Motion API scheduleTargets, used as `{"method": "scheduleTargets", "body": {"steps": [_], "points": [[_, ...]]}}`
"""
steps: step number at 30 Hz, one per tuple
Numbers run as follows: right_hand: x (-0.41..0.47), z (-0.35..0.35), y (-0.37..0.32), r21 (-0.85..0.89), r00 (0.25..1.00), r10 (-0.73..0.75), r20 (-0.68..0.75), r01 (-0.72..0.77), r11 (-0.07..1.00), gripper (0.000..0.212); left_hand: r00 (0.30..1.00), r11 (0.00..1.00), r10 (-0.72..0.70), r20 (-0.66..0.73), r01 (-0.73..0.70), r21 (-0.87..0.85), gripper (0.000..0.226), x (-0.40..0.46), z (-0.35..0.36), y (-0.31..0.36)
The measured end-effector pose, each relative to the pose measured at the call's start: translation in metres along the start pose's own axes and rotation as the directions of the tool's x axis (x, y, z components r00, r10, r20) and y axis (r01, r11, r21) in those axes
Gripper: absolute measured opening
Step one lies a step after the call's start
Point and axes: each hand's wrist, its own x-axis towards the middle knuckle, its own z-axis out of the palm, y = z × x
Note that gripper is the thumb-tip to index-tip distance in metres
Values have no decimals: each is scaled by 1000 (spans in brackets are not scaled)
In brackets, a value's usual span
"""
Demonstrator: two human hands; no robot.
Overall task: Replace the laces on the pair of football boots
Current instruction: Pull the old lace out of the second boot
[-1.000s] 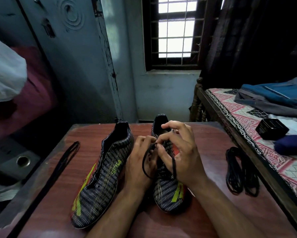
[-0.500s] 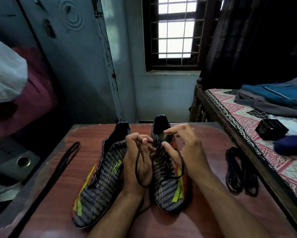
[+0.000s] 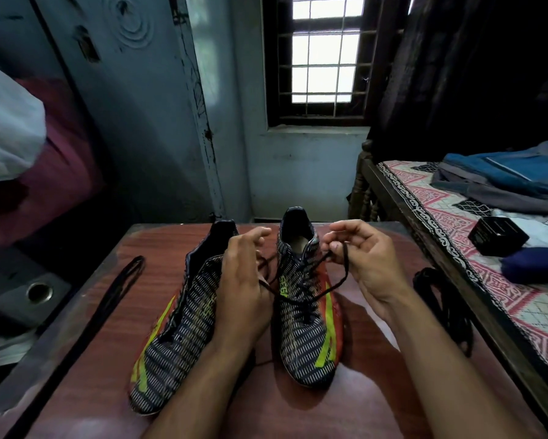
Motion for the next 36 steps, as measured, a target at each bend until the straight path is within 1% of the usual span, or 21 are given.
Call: {"method": "scheduleTargets", "body": {"steps": [2, 4, 7, 11, 14, 15, 17, 19, 20, 21, 23, 25, 26, 27, 28, 29, 30, 31, 32, 34, 36], "points": [[-1, 2, -1, 43, 1000, 8, -3, -8, 999, 30, 985, 998, -64, 163, 63, 11, 85, 0, 1, 3], [-4, 4, -2, 75, 1000, 24, -2, -24, 997, 33, 957, 996, -64, 284, 78, -39, 88, 0, -1, 10], [-4, 6, -2, 62, 999, 11, -34, -9, 998, 33, 929, 982, 83, 360, -15, -189, 84, -1, -8, 19], [-5, 12, 1, -15, 996, -45, -82, 44, 999, 20, 864, 939, 100, 494, 83, -335, 86, -2, -13, 25], [-8, 18, 4, -82, 988, -96, -119, 87, 993, 29, 853, 914, 43, 520, 176, -364, 75, -2, -10, 23], [-8, 20, 4, -92, 985, -119, -128, 108, 990, 31, 868, 868, -21, 496, 262, -422, 62, 0, -9, 24], [-10, 22, 4, -103, 980, -161, -120, 149, 983, 26, 886, 717, -200, 418, 423, -554, 28, 2, -5, 27], [-13, 24, 5, -119, 985, -146, -88, 135, 984, 21, 859, 641, -354, 370, 511, -574, 4, 2, -2, 29], [-14, 24, 6, -156, 989, -128, -73, 115, 981, 22, 842, 635, -404, 359, 540, -552, 4, 1, 0, 28], [-16, 25, 7, -226, 990, -127, -55, 111, 968, 24, 828, 630, -439, 349, 561, -537, 13, 0, 1, 28], [-19, 24, 10, -465, 980, -199, 16, 184, 866, 23, 809, 551, -487, 330, 578, -603, 29, 1, 0, 30], [-20, 24, 12, -667, 950, -290, 114, 290, 686, 16, 823, 392, -450, 346, 530, -752, 34, 2, -3, 30], [-19, 23, 12, -709, 939, -311, 148, 320, 628, 14, 844, 322, -397, 362, 497, -806, 35, 3, -5, 29], [-18, 22, 12, -730, 931, -323, 171, 340, 593, 14, 863, 301, -347, 367, 473, -828, 38, 3, -8, 29], [-16, 21, 13, -747, 922, -340, 185, 357, 561, 14, 886, 359, -311, 343, 444, -821, 39, 2, -10, 28], [-15, 19, 13, -762, 914, -356, 194, 369, 532, 15, 918, 511, -286, 276, 390, -766, 36, 0, -11, 28], [-13, 16, 12, -776, 911, -363, 193, 369, 512, 15, 952, 706, -248, 178, 303, -641, 30, 0, -10, 29], [-11, 13, 11, -783, 916, -353, 191, 359, 508, 15, 979, 855, -184, 86, 203, -478, 24, -3, -9, 29], [-10, 10, 10, -785, 925, -329, 191, 345, 514, 15, 991, 935, -131, 21, 130, -331, 20, -5, -7, 28], [-9, 6, 9, -781, 941, -259, 218, 327, 532, 18, 996, 989, -83, -28, 79, -128, 14, -6, -6, 26], [-9, 4, 9, -774, 943, -200, 266, 333, 538, 21, 996, 988, -91, 5, 90, 127, 9, -4, -5, 21]]}}
